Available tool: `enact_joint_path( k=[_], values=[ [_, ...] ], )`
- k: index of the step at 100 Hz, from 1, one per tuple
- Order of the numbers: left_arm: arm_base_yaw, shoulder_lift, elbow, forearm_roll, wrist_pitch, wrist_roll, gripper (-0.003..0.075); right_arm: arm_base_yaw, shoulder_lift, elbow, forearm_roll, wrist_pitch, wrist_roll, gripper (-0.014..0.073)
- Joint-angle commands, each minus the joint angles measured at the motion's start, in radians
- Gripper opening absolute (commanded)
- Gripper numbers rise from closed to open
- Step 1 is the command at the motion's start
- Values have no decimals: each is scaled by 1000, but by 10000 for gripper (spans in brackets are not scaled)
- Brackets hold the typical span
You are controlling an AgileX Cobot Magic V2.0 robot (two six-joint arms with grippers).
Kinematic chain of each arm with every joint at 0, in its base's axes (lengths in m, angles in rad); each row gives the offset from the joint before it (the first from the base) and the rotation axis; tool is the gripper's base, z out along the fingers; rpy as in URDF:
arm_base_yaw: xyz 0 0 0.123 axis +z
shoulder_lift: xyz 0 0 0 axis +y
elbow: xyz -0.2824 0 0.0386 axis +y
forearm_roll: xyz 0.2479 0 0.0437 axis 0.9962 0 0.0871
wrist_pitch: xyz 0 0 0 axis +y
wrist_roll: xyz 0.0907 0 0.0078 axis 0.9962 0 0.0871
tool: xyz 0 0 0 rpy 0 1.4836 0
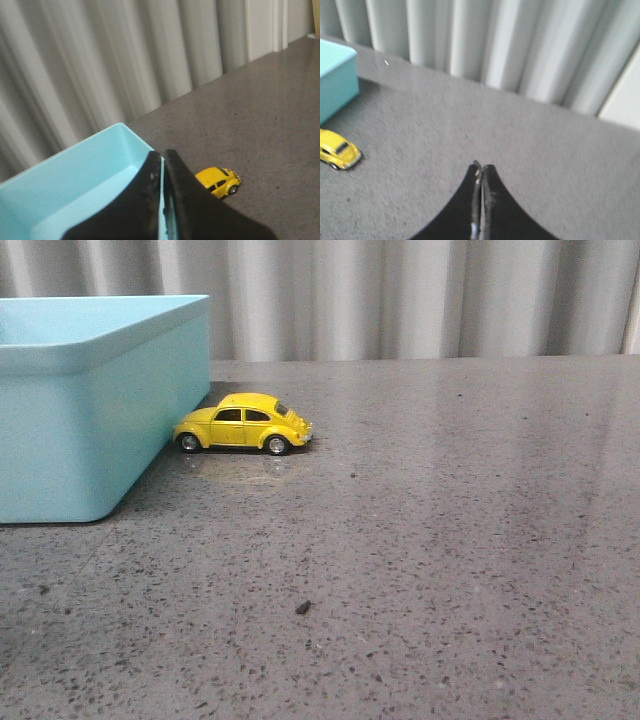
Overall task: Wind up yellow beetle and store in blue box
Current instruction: 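Lower the left gripper over the yellow car beside the box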
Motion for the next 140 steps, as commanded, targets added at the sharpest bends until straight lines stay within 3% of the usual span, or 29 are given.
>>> enact_joint_path(
  k=[1,23,38,52,68,77,94,119,140],
  values=[
    [-39,69,-128,105,29,21,-20,42,-76,33,8,-162,-23,-61],
    [-206,276,-377,397,166,21,6,86,-155,63,8,-149,-47,-61],
    [-295,443,-522,502,194,-36,143,88,-171,63,8,-144,-47,-61],
    [-312,582,-632,519,253,-121,233,88,-215,64,8,-157,-51,-61],
    [-312,707,-728,515,372,-184,232,120,-353,118,9,-274,-146,-61],
    [-312,778,-780,516,510,-196,232,135,-443,180,9,-335,-148,-61],
    [-313,888,-864,516,665,-197,231,138,-570,282,-8,-333,-148,-62],
    [-367,964,-970,551,684,-112,231,140,-595,312,-8,-325,-148,-62],
    [-436,1041,-1043,694,705,-99,231,182,-595,312,-8,-310,-148,-62]
  ],
)
